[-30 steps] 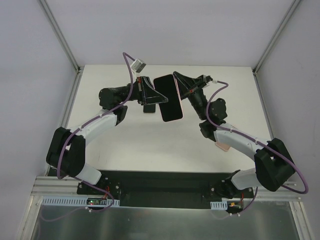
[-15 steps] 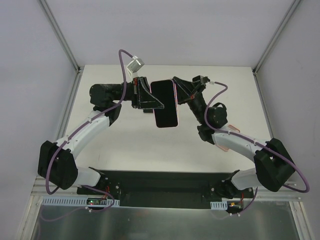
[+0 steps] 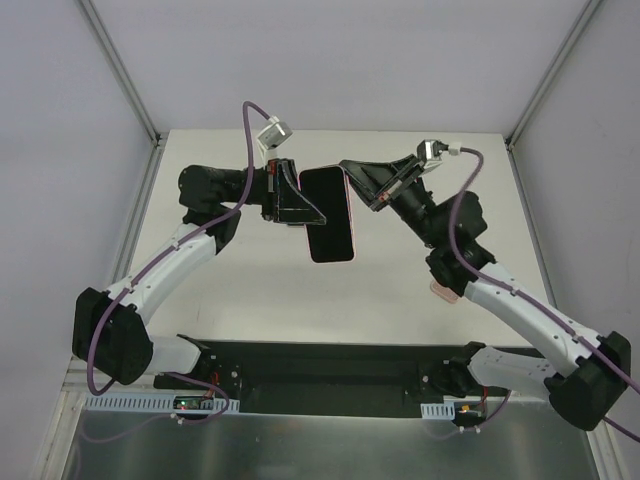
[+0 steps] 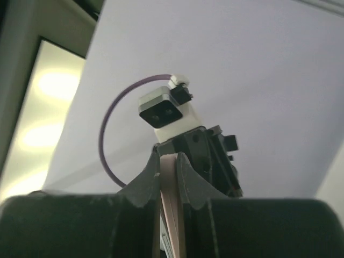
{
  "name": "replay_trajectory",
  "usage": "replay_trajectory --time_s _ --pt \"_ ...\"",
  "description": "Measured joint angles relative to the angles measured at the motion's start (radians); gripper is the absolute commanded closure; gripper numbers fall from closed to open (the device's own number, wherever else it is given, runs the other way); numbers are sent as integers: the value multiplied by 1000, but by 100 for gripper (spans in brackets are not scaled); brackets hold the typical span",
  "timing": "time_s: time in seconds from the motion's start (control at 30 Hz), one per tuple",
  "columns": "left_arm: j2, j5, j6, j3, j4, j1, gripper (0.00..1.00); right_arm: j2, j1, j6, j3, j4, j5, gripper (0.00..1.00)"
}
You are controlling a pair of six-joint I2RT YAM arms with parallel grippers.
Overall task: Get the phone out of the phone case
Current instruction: Remove the phone case from the phone.
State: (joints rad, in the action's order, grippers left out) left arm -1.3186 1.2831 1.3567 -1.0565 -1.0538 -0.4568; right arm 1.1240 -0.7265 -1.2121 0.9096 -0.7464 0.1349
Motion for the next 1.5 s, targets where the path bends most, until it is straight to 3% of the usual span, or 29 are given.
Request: replay_trajectory --time_s 0.13,0.23,0.37,0.47,1.0,1.1,1.13,1.17,1.43,1.5 --pt "-2 16 25 0 2 0 100 -51 -1 176 90 286 -11 98" --pt "-13 35 66 0 -7 0 100 -59 -1 279 139 418 -10 85" --pt "-32 68 95 0 -25 8 100 -58 2 387 167 513 -5 57" --pt "-50 96 128 0 -57 18 100 -41 6 444 171 545 14 53" --pt "-217 277 277 0 -172 55 100 26 10 642 142 635 125 57" --pt "-241 277 283 0 -182 60 100 39 8 657 140 635 108 77" --pt "-246 277 284 0 -183 62 100 44 6 661 140 629 108 95" --pt "-250 277 286 0 -182 64 100 46 1 662 140 621 103 98" --pt "-255 277 249 20 -200 65 100 30 -34 637 129 642 1 99" --pt "-255 277 219 38 -198 63 88 21 -45 639 128 673 -27 98"
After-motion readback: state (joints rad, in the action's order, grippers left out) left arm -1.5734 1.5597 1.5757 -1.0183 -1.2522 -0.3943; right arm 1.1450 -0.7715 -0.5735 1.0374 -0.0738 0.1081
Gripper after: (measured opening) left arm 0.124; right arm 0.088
